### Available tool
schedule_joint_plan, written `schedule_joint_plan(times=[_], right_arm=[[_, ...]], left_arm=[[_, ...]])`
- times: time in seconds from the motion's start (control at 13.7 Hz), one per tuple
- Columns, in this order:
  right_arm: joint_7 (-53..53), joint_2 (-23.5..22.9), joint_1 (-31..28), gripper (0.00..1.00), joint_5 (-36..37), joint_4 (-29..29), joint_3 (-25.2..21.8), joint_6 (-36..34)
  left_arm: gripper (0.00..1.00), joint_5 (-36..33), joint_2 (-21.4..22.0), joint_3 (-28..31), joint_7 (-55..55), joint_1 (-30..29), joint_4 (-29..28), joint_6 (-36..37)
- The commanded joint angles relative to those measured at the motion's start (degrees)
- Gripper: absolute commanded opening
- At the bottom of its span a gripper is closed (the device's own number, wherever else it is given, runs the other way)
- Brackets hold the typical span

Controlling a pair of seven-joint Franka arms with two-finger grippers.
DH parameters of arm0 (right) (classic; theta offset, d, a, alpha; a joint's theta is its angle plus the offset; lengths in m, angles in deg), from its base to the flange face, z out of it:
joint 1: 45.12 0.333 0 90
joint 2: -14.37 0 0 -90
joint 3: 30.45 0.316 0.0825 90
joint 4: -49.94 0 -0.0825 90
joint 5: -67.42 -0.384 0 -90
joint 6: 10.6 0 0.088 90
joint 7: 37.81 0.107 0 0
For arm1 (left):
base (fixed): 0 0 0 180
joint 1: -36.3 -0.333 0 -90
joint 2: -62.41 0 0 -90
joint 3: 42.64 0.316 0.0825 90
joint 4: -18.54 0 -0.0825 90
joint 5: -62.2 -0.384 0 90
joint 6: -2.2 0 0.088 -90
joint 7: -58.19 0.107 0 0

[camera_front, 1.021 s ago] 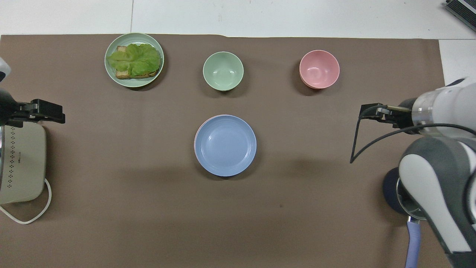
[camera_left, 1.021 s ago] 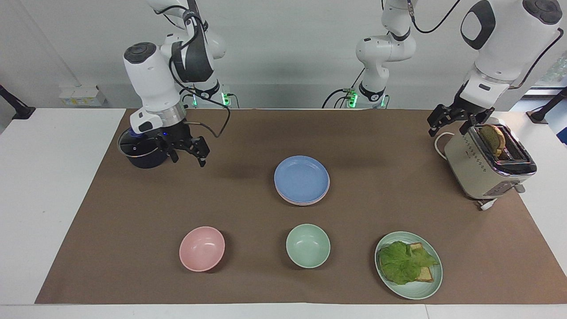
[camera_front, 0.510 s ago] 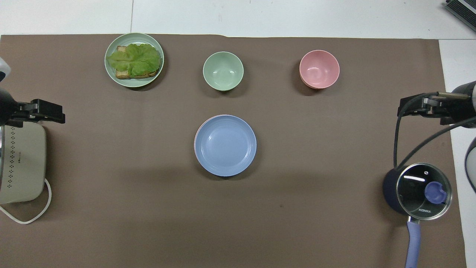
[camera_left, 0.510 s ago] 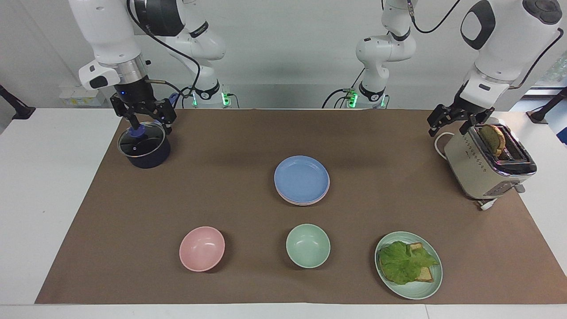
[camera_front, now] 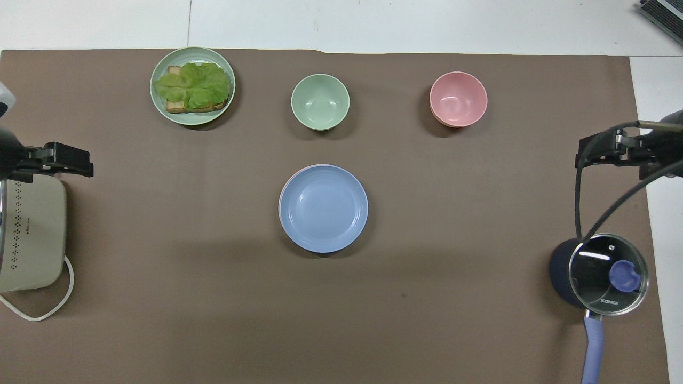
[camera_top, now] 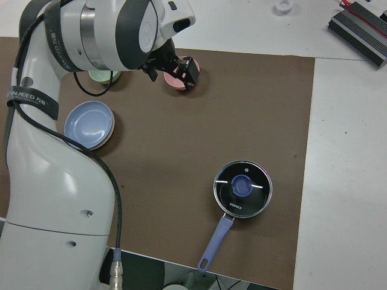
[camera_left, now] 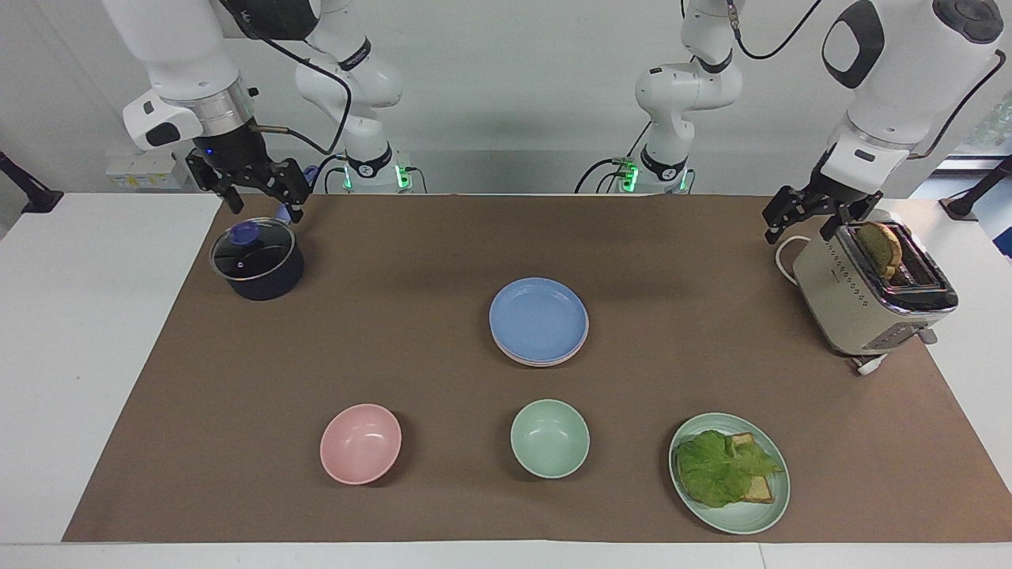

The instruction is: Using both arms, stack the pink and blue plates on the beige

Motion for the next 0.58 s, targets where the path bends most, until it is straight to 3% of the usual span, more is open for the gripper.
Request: schedule_joint_plan(times=[0.0,0.51], right_arm=[[-1.6,-1.0,-0.4,1.00,0.4,1.7,0.4,-1.2],[-3.2,-0.7,-0.4,1.00,-0.3,1.2,0.4,-0.8]], left_arm=[[1.00,-1.1,1.2,0.0,0.2,-0.1,-1.2,-0.8],[1.00,-1.1,1.2,0.0,0.2,-0.1,-1.2,-0.8]])
